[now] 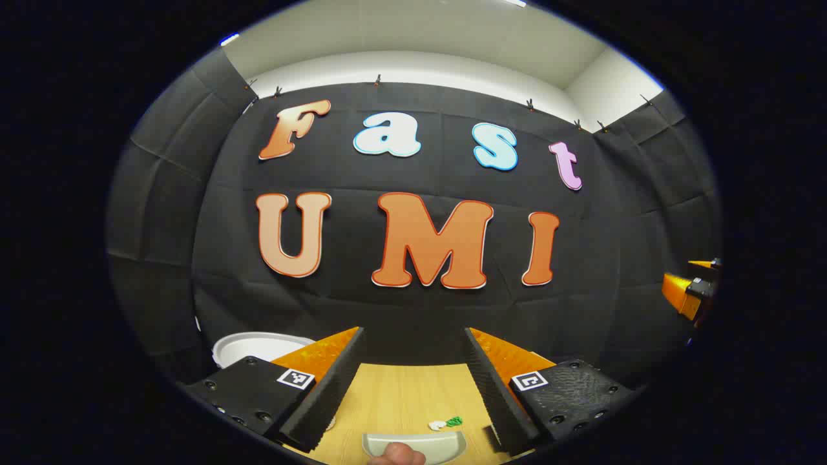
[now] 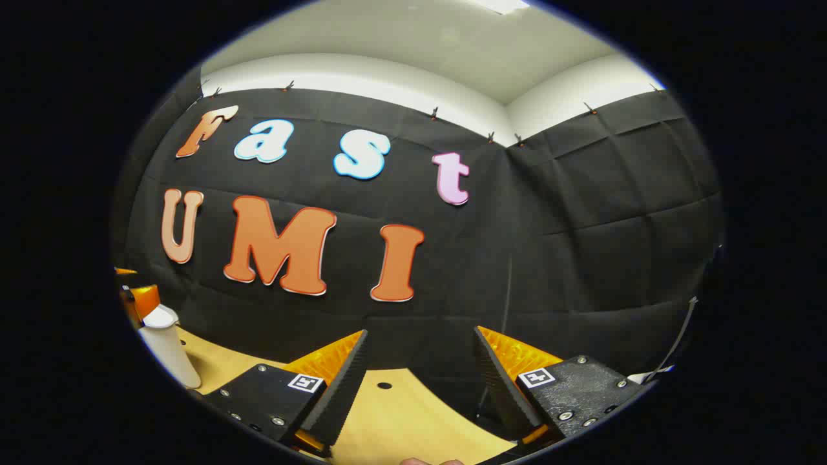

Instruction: Pick up the small broom and dustpan from the desktop, sweep the trash into the dustpan with the broom, and then empty the trash into the garbage bin.

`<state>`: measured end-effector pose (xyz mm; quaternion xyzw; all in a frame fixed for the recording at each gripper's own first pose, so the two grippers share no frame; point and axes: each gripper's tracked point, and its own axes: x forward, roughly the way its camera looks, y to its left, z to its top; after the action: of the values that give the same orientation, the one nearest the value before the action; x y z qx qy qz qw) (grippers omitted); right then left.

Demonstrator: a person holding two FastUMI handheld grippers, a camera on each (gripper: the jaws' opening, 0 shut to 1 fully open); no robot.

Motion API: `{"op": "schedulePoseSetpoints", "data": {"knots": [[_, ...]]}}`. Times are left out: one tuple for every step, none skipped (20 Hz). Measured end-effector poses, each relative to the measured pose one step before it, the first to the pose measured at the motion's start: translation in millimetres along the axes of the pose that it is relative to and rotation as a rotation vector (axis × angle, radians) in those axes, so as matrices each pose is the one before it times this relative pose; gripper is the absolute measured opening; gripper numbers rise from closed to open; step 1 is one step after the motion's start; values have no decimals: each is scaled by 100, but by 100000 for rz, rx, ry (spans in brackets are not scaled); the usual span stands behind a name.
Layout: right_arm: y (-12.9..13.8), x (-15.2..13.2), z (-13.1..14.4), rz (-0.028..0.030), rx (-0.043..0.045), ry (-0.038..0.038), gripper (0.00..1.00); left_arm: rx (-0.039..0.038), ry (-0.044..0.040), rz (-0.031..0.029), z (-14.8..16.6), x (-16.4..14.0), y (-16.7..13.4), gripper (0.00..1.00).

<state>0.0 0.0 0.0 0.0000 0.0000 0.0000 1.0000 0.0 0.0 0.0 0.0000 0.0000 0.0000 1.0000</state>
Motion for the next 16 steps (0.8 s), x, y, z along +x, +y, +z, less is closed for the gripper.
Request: {"op": "schedulePoseSetpoints", "data": {"knots": [[1085,98,-572,3375,1500,1610,94,1252,-1097,2521,1,-474,337,95],[718,488,-446,2604,2027,1272,94,828,-378,1542,28,-207,23,94],[635,218,-428,2554,2486,1274,94,832,-89,1935,-155,-386,210,94],[831,92,-486,3247,1980,1576,94,221,64,1935,-178,-376,78,94],[993,100,-520,2894,661,946,93,-86,147,1916,-308,-99,92,94],[661,157,-406,2460,-24,521,93,-383,908,1086,-232,-136,-81,94],[685,-76,-93,2426,420,-24,93,-297,886,765,-328,-215,-89,94],[890,-121,-133,2708,740,-131,94,11,344,147,61,-36,-150,94],[896,-111,-47,2599,653,-250,94,559,-390,468,147,-252,16,94],[690,146,-390,2104,153,597,94,569,-679,365,229,-23,100,94],[660,-45,-375,2013,336,658,94,85,-859,132,245,50,167,94],[530,-29,-147,1546,483,307,94,473,-87,400,189,-41,130,94],[520,69,-134,1532,570,365,94,411,-118,153,-139,22,56,94],[370,-79,-167,1084,235,555,94,384,146,345,6,-15,147,94],[432,-14,-191,991,73,407,94,-99,-273,-45,39,12,123,94],[382,-100,-57,643,48,155,94,-60,-307,45,144,-104,19,94]]}}
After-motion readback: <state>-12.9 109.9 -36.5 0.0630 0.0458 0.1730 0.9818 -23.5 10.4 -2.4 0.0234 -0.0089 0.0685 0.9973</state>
